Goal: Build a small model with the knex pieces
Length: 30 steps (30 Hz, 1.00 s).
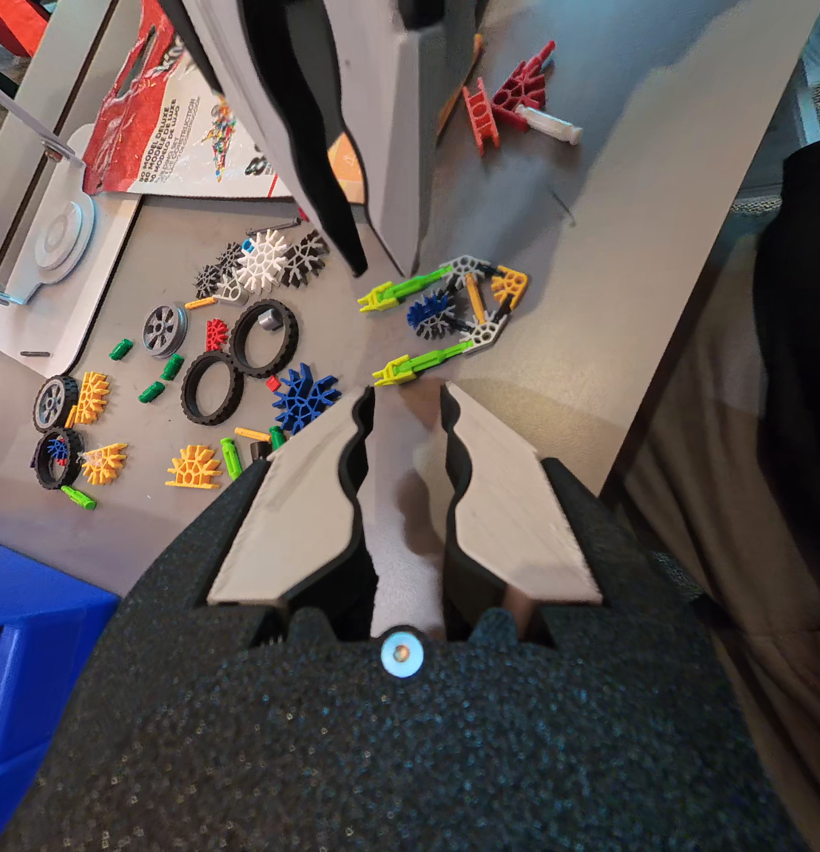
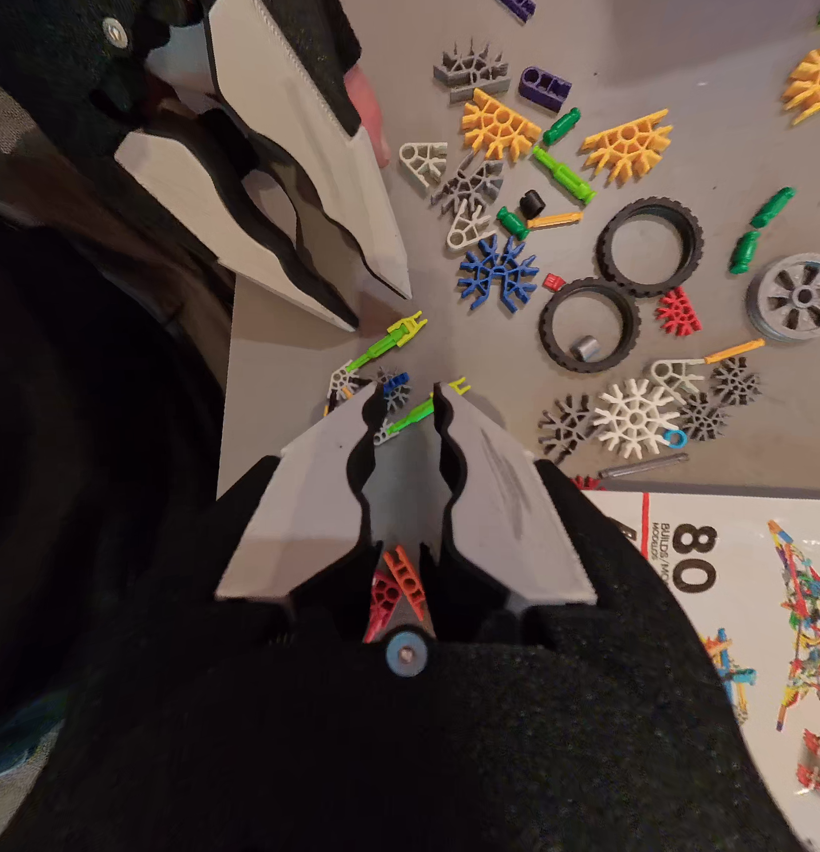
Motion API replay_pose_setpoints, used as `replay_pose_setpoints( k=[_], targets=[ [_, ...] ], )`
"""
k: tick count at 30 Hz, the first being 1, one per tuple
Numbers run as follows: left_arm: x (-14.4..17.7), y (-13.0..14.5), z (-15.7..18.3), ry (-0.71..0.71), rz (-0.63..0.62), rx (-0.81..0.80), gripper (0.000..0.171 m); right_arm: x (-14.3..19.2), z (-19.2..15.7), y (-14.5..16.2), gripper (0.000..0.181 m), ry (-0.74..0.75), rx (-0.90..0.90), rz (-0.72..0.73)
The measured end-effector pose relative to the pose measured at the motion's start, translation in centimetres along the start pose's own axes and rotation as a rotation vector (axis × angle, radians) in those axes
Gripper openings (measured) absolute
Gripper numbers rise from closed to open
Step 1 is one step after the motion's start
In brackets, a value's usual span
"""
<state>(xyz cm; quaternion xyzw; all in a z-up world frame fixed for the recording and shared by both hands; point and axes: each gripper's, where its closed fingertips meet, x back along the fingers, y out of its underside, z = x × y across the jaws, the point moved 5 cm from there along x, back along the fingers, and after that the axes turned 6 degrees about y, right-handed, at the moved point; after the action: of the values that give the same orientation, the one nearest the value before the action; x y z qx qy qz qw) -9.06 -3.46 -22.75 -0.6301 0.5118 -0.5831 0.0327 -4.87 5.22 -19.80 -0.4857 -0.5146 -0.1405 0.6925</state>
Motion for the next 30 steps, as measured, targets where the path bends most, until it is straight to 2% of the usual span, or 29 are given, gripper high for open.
replay_pose_setpoints(
  k=[5, 15, 17, 19, 23, 27, 30],
  targets=[
    [-0.2, -0.2, 0.1, 0.003, 0.002, -0.007, 0.027, -0.4, -0.2, 0.3, 0.021, -0.015, 0.095, -0.011],
    [-0.6, -0.4, 0.0, 0.013, 0.004, -0.005, 0.026, -2.3, -0.5, 0.7, 0.018, -0.065, 0.131, -0.037],
    [-0.7, -0.4, 0.1, 0.014, 0.005, -0.006, 0.026, -2.3, -0.6, 0.7, 0.018, -0.071, 0.13, -0.035],
    [-0.6, -0.5, 0.1, 0.01, 0.01, -0.009, 0.027, -2.0, -0.5, 0.7, 0.027, -0.059, 0.133, -0.03],
    [-0.2, -1.2, 0.6, 0.011, 0.039, -0.037, 0.024, -0.7, -0.1, 0.3, 0.027, -0.048, 0.118, 0.021],
    [0.2, -2.2, 1.0, 0.018, 0.072, -0.083, 0.013, -0.2, -0.1, 0.7, 0.0, -0.047, 0.139, 0.015],
    [-0.1, -2.5, 1.2, 0.018, 0.065, -0.104, 0.009, -0.7, -0.3, 1.0, 0.0, -0.048, 0.146, -0.005]
  ],
)
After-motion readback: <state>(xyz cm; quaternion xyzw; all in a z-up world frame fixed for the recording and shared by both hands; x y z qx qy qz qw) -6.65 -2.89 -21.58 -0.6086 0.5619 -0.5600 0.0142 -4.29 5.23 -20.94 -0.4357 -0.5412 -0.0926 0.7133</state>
